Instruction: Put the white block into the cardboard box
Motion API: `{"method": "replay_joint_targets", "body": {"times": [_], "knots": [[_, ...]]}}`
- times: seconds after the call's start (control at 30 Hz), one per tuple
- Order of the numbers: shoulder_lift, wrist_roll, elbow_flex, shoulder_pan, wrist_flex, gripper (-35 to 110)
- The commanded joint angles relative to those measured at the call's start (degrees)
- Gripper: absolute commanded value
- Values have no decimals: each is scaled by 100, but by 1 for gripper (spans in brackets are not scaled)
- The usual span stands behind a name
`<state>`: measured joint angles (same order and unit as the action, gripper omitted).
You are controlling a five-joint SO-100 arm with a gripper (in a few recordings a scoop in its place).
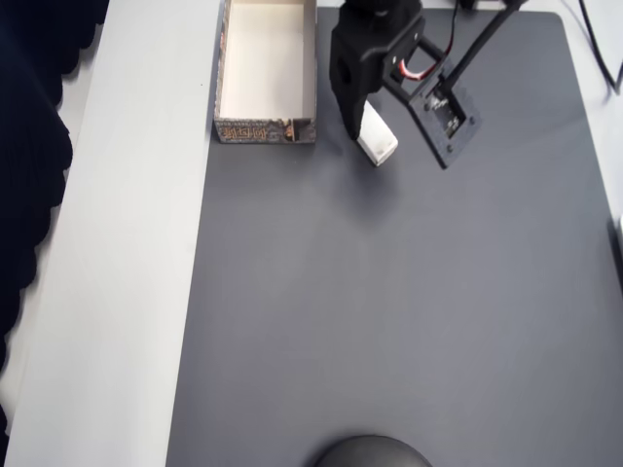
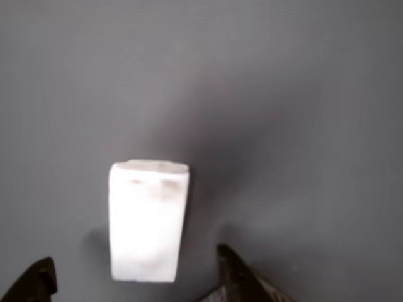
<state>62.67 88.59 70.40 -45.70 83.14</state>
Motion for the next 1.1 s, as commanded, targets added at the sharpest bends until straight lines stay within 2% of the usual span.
{"method": "replay_joint_targets", "body": {"times": [0.0,0.37,1.07], "knots": [[9,70,-545,62,-44,37],[-132,26,-519,97,-35,37],[545,-703,633,62,-492,33]]}}
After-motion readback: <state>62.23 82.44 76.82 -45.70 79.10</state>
